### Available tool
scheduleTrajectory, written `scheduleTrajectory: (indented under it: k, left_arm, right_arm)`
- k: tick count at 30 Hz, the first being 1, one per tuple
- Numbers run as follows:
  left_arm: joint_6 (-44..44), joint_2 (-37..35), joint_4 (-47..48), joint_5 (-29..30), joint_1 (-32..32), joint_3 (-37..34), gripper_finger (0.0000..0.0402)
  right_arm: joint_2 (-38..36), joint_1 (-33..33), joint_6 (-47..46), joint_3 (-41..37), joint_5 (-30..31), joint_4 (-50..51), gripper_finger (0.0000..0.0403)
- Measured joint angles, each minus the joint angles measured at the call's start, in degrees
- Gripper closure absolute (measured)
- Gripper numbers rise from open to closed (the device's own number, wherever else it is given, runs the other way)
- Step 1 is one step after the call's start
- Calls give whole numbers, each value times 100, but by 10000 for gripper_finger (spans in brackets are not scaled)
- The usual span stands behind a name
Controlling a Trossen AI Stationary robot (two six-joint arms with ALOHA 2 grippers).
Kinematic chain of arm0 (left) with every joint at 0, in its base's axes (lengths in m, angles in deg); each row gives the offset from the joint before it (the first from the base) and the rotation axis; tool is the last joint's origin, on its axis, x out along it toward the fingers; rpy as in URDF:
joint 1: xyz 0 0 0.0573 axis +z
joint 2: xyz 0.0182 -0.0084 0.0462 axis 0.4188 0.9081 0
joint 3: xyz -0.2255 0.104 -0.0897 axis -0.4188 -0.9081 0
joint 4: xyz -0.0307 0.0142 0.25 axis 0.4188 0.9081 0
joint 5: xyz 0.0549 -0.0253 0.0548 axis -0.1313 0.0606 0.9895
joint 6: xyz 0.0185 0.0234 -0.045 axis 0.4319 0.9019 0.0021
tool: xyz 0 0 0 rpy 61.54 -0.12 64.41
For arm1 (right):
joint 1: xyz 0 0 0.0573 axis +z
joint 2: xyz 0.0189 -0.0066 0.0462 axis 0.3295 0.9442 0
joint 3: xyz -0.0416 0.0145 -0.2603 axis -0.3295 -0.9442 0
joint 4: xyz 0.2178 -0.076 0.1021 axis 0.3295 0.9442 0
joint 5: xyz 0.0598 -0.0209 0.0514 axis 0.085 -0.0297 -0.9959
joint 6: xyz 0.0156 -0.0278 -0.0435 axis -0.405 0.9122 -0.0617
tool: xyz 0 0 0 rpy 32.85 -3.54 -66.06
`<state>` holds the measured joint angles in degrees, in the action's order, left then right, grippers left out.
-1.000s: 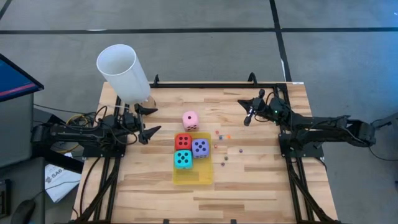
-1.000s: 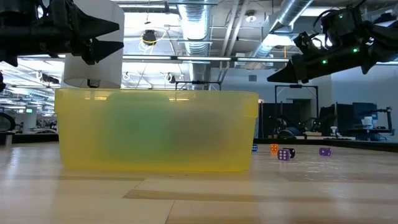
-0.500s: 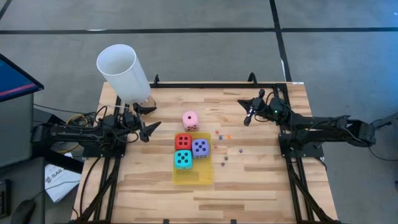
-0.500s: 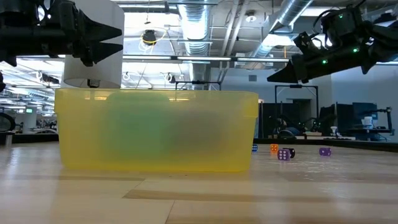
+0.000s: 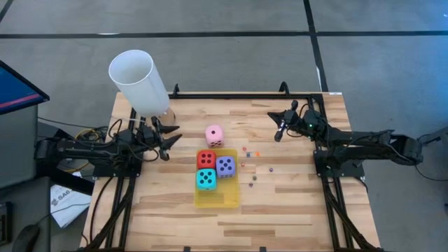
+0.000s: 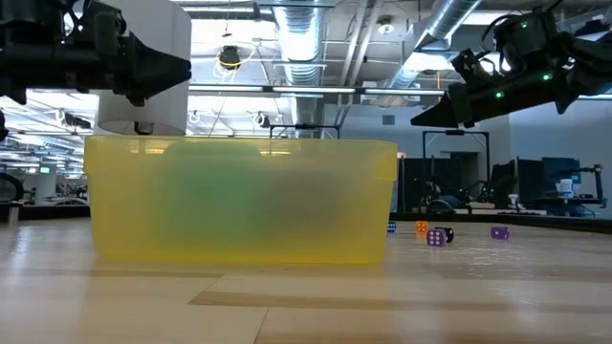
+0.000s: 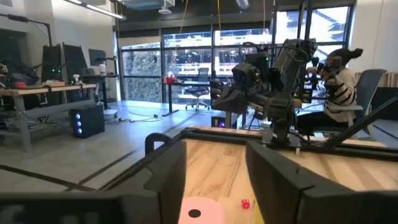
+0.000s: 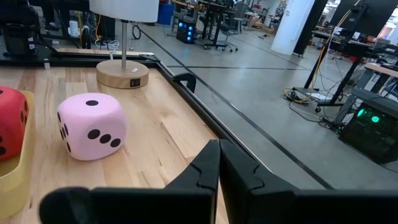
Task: Pick & Place Dice
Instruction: Put the violet die into the yellow bin
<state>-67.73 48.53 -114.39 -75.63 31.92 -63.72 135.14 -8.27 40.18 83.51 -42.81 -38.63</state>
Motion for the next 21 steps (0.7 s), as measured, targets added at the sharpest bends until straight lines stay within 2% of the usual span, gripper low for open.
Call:
scheduleTrajectory:
  k: [9, 14, 21]
  left_arm:
    - [-586, 253, -422, 62, -2, 5, 304]
    - [-699, 963, -365, 372, 0, 287, 344]
    - [-694, 2177, -375, 404, 0, 974, 393]
  right_arm:
    - [0, 0, 0, 0, 0, 0, 397]
    - [0, 0, 0, 0, 0, -2, 397]
    - [-1, -2, 0, 0, 0, -4, 397]
